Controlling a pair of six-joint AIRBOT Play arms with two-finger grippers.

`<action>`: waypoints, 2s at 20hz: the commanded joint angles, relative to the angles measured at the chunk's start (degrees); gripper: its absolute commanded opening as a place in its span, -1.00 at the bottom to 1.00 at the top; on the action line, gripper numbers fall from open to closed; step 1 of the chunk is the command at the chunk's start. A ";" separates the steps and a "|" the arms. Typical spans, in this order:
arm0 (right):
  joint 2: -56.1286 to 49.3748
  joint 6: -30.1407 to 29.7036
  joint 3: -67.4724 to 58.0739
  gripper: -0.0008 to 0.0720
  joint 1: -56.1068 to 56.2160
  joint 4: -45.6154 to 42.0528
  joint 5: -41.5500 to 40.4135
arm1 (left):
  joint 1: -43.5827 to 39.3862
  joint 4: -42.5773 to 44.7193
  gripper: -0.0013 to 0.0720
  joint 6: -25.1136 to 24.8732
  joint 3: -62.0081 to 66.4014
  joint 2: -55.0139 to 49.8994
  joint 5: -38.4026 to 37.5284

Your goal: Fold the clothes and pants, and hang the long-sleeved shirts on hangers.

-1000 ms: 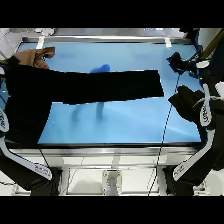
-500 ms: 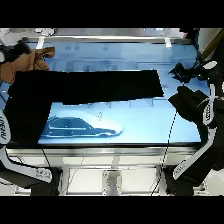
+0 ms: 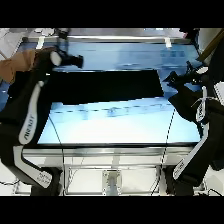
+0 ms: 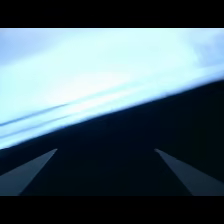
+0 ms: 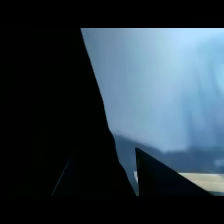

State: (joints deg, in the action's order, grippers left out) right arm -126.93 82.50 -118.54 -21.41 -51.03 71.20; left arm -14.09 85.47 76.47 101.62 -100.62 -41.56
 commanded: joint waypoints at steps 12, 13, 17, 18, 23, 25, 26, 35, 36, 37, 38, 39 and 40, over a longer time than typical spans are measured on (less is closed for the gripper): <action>-3.10 -1.16 -0.48 -0.06 1.55 -0.44 3.67 | -11.34 1.97 0.97 -0.92 0.04 -8.11 -1.33; -3.13 -1.55 -0.48 0.00 1.75 -0.44 4.39 | -11.37 1.97 0.97 -0.92 0.04 -8.11 -1.31; -3.13 -2.58 -0.48 -0.01 3.02 -0.68 5.81 | -11.41 1.95 0.97 -0.90 0.04 -8.11 -1.33; -3.10 -2.71 -0.48 -0.04 3.50 -0.68 6.08 | -11.41 1.95 0.97 -0.90 0.04 -8.11 -1.33; -2.86 -4.09 -0.48 -0.66 5.46 1.40 6.40 | -11.43 1.88 0.96 -0.87 0.04 -8.13 -1.38; -1.86 -5.31 -0.52 -0.96 5.49 4.92 6.49 | -11.47 -1.14 -0.24 -0.87 0.04 -8.39 -1.86; -0.90 -5.75 -0.55 -0.96 5.49 6.58 6.93 | -11.65 -3.06 -0.94 -0.87 0.04 -8.74 -2.54; 14.62 -7.87 -0.63 -0.96 13.16 12.94 2.34 | -15.34 -26.18 -0.92 -0.90 0.07 -18.67 -7.30; 15.58 -7.89 -0.63 -0.96 15.28 12.92 1.77 | -15.32 -25.88 -0.92 -0.90 0.11 -18.58 -6.91; 16.11 -7.91 -0.63 -0.96 17.38 12.87 1.40 | -14.56 -25.51 -0.92 -0.87 0.39 -17.81 -7.23; 16.31 -8.07 -0.66 -0.97 19.76 12.92 1.20 | -13.33 -25.53 -0.92 -0.87 0.72 -16.50 -8.00; 16.28 -8.46 -0.63 -0.97 22.32 12.85 1.18 | -11.54 -25.40 -0.92 -0.87 0.87 -14.34 -8.50; 16.15 -9.07 -0.59 -0.97 24.72 12.79 1.05 | -9.53 -24.90 -0.92 -0.90 0.90 -11.96 -8.74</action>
State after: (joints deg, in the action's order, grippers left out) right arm -111.92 74.41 -119.15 -2.66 -38.41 73.28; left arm -26.72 62.15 75.59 102.15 -115.81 -49.39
